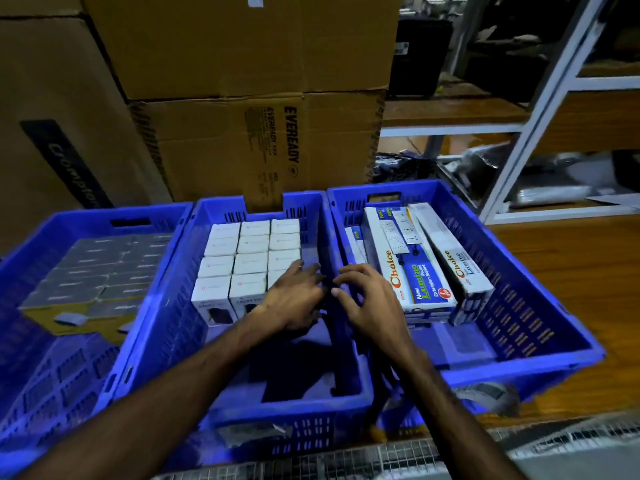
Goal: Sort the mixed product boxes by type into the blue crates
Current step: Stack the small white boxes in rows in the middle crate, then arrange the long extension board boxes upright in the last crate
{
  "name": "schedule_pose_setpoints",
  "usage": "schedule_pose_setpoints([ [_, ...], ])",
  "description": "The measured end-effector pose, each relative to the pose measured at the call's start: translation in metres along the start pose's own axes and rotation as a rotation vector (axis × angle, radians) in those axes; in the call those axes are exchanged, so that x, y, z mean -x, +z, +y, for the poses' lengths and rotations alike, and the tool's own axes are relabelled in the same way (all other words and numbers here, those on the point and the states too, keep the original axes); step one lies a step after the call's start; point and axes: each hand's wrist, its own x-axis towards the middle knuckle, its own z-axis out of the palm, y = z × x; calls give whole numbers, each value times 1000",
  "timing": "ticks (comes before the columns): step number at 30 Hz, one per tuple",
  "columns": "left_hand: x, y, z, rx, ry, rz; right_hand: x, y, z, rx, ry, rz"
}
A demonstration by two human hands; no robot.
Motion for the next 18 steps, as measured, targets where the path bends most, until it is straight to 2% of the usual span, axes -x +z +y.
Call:
schedule_pose_setpoints([
  [3,-2,-38,-4,215,-202,56,5,-13,-3,-42,20,108],
  [6,1,-67,-6,477,-386,254,12,-31,4,-86,127,223],
  [8,-2,-77,2,679,-424,359,19,-43,14,-96,263,312],
  [11,-17,-92,26,977,-380,346,27,-66,34,-45,461,402],
  [14,-36,-99,55,1085,-386,313,31,-86,51,14,615,358],
  [18,-65,-103,86,1137,-445,214,23,-103,74,197,736,161],
])
